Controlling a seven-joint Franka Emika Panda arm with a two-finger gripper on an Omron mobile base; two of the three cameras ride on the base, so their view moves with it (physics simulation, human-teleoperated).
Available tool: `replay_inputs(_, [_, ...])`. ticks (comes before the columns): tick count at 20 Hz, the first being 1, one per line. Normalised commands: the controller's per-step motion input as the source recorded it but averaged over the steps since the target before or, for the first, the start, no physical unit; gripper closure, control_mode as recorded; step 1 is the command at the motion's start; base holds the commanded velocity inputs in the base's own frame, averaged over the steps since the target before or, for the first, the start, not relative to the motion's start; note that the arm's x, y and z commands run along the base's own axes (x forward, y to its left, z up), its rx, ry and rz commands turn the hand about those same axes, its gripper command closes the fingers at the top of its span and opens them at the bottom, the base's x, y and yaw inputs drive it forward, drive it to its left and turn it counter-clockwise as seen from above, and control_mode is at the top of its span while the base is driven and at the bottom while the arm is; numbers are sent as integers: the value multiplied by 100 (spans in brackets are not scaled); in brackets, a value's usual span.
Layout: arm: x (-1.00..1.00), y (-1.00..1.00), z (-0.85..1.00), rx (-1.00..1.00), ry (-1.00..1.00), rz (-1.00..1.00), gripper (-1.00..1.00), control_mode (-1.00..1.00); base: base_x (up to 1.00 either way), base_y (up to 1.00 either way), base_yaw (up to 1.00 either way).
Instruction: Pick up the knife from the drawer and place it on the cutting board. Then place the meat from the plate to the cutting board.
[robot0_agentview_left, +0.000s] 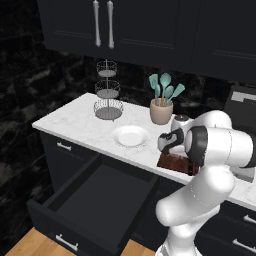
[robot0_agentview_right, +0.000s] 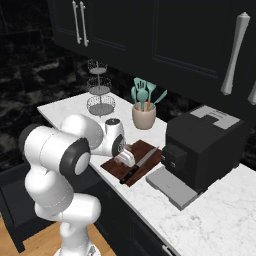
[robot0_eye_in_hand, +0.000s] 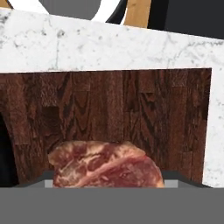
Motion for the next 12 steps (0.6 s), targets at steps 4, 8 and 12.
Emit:
replay_inputs(4, [-4,-2,4,0,-1,-1,-100,-100,0,0,0])
replay_inputs(8, [0,4,46,-9,0,0,-100,-100,0,0,0])
replay_inputs(12, [-3,10,67,-16,0,0,-100,-100,0,0,0])
